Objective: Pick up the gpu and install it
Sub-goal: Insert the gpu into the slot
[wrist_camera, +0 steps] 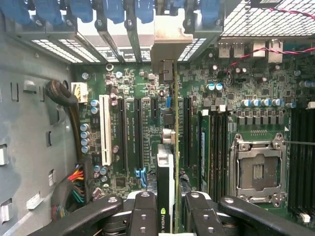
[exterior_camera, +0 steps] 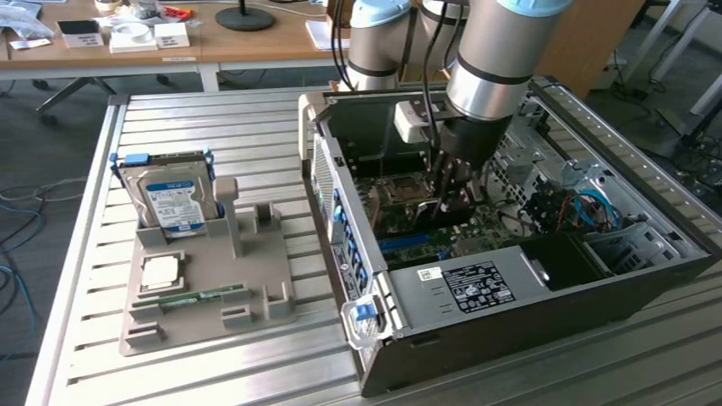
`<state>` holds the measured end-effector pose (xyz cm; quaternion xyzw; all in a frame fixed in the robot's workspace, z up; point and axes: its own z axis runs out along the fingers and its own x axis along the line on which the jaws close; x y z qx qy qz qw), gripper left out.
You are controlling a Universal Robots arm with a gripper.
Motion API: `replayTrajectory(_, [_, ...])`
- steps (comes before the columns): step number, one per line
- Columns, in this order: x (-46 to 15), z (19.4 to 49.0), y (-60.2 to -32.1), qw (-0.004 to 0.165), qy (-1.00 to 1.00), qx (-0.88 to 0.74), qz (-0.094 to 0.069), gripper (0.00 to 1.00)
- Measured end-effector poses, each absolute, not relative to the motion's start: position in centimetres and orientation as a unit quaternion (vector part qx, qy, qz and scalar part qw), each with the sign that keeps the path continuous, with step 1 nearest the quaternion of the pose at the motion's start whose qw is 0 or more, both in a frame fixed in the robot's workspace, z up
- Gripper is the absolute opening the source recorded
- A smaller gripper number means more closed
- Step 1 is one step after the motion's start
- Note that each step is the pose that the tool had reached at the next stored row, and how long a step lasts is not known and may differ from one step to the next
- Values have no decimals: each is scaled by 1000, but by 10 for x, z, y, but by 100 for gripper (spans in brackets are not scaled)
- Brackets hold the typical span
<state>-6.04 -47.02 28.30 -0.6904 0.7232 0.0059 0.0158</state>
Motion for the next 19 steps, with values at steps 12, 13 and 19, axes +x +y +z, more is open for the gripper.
replayTrajectory(12, [-66,281,-470,16,723,-690,6,27])
replayTrajectory(13, [-66,281,-470,16,723,-691,6,27])
replayTrajectory(19, [-66,281,-469,16,723,-690,6,27])
